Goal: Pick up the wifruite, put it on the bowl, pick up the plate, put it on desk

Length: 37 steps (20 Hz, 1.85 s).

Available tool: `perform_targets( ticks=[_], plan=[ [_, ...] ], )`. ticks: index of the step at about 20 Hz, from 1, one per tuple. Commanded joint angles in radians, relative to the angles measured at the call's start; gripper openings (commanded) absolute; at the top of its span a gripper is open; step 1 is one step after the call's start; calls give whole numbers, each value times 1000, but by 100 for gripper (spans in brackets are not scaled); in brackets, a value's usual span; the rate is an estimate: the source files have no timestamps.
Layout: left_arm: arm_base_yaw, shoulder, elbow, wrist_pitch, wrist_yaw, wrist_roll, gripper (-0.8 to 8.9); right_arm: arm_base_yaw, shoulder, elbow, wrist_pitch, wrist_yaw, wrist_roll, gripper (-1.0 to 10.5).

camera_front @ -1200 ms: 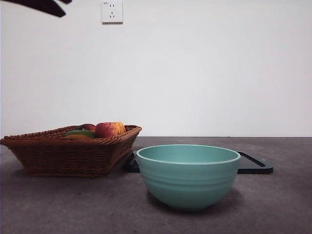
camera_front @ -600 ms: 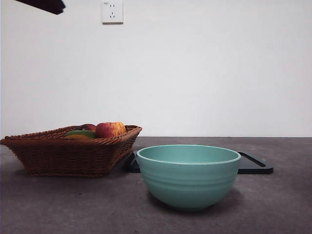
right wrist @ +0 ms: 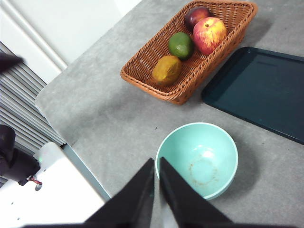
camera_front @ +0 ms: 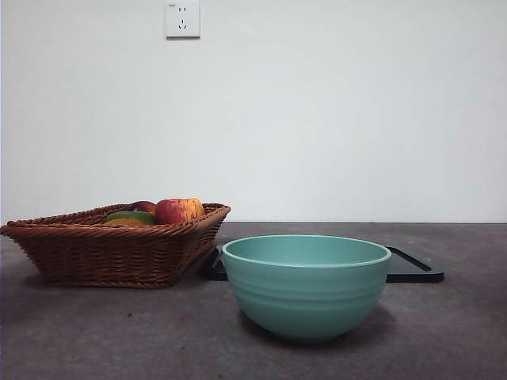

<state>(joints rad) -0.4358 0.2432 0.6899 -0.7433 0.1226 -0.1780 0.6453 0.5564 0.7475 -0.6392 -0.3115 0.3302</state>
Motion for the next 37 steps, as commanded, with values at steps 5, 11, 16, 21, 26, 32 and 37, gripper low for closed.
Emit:
perform_targets(
  ticks=[5, 11, 16, 21, 26, 32, 37],
  plan=[
    [-2, -209, 8, -5, -256, -74, 10, 7, 3, 13, 11, 0, -1, 10],
    [-2, -212, 8, 26, -256, -74, 10, 7, 3, 13, 11, 0, -1, 10],
    [-2, -212, 9, 26, -256, -74, 10, 7, 3, 13, 11, 0, -1, 10],
    [-2, -212, 10, 26, -256, -62, 10, 7, 3, 13, 11, 0, -1, 10],
    [-2, -212, 10, 29, -296, 112, 9, 7, 3, 13, 11, 0, -1, 10],
    [-2, -213, -2, 31, -670, 171, 9, 7, 3, 13, 11, 0, -1, 10],
    [66, -214, -112, 257, -878, 174, 9, 7, 3, 13, 11, 0, -1, 10]
  ],
)
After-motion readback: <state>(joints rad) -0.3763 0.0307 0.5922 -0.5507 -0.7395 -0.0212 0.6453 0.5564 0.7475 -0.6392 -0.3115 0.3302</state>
